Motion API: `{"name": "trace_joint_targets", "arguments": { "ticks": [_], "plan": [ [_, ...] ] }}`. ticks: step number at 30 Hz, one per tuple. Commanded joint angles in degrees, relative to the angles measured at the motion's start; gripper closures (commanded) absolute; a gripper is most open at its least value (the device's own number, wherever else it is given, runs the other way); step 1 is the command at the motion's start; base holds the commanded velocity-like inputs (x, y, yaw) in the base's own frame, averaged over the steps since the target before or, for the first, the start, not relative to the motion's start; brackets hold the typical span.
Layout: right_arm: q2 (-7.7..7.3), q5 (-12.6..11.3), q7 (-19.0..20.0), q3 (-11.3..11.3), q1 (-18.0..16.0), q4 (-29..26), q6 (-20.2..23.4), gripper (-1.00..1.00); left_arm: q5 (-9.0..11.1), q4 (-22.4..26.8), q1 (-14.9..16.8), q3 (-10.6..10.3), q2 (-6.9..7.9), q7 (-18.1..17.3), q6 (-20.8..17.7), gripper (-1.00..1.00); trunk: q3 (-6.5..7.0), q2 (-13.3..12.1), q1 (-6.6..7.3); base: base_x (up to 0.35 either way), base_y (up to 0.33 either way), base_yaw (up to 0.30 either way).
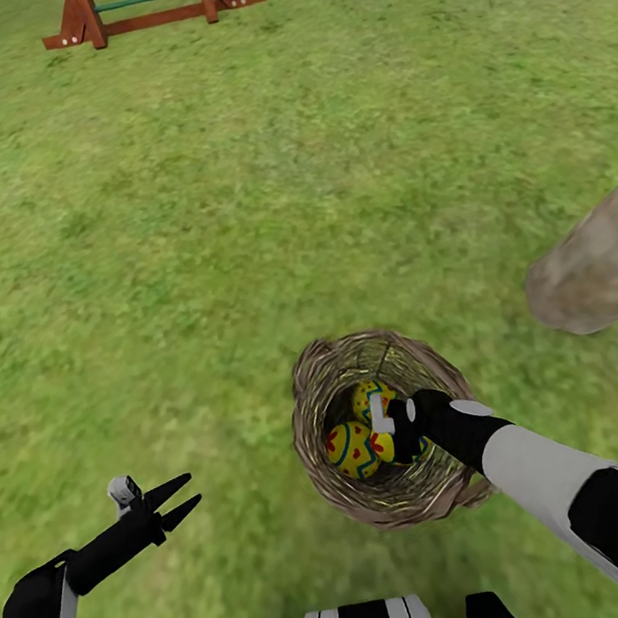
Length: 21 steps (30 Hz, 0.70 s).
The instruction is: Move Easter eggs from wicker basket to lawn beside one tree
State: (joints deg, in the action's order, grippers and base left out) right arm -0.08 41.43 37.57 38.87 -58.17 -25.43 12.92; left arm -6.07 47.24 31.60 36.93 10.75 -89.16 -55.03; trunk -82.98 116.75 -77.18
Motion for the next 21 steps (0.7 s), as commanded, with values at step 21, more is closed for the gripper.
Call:
{"name": "trace_joint_targets", "arguments": {
  "ticks": [21],
  "plan": [
    [-0.01, 0.41, 0.22, -0.11, -0.01, -0.15, 0.26, 1.00, -0.61, 0.13, 0.04, 0.14, -0.09, -0.58, -0.60, -1.00, 3.75, -8.42, 4.62, 0.000, 0.000, 0.000]
  ]
}}
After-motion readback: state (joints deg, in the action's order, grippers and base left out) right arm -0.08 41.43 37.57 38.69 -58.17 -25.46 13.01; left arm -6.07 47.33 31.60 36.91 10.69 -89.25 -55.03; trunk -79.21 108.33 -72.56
